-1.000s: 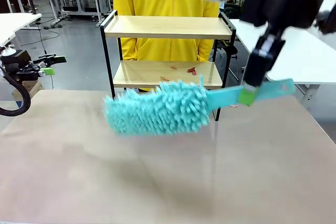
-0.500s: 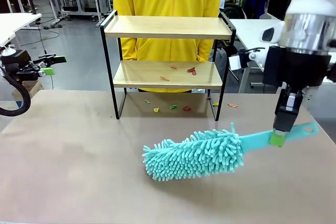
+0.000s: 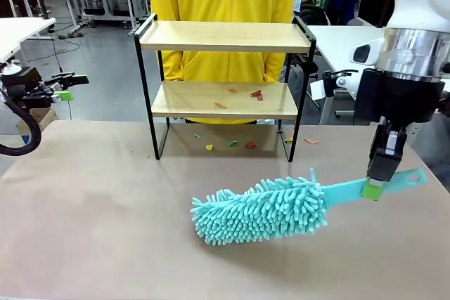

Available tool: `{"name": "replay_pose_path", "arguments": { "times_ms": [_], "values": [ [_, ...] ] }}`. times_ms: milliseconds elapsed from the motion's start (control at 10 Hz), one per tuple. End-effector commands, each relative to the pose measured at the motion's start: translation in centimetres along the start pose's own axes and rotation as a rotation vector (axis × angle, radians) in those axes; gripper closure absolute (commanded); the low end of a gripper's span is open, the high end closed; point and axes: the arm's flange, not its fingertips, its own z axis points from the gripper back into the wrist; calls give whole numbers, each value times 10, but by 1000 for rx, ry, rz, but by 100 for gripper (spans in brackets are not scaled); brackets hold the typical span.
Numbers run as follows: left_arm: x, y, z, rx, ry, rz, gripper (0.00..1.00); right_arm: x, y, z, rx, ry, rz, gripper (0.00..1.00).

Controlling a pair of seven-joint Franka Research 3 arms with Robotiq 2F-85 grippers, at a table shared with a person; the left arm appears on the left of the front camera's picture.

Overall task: Clean the shelf.
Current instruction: Clean the specific section of the Shelf indicated by the human with the Duster.

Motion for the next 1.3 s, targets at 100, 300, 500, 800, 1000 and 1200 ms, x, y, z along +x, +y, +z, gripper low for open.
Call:
{"name": "replay_pose_path", "arguments": {
  "times_ms": [100,300,500,800,1000,1200],
  "values": [
    [3,0,0,1,5,-7,0,3,2,6,0,5,-18,87],
    [3,0,0,1,5,-7,0,3,2,6,0,5,-18,87],
    [3,0,0,1,5,-7,0,3,2,6,0,5,-18,87],
    [3,0,0,1,5,-7,0,3,2,6,0,5,-18,87],
    [3,0,0,1,5,-7,0,3,2,6,0,5,-18,87],
    [3,0,0,1,5,-7,0,3,2,6,0,5,-18,87]
  ]
}}
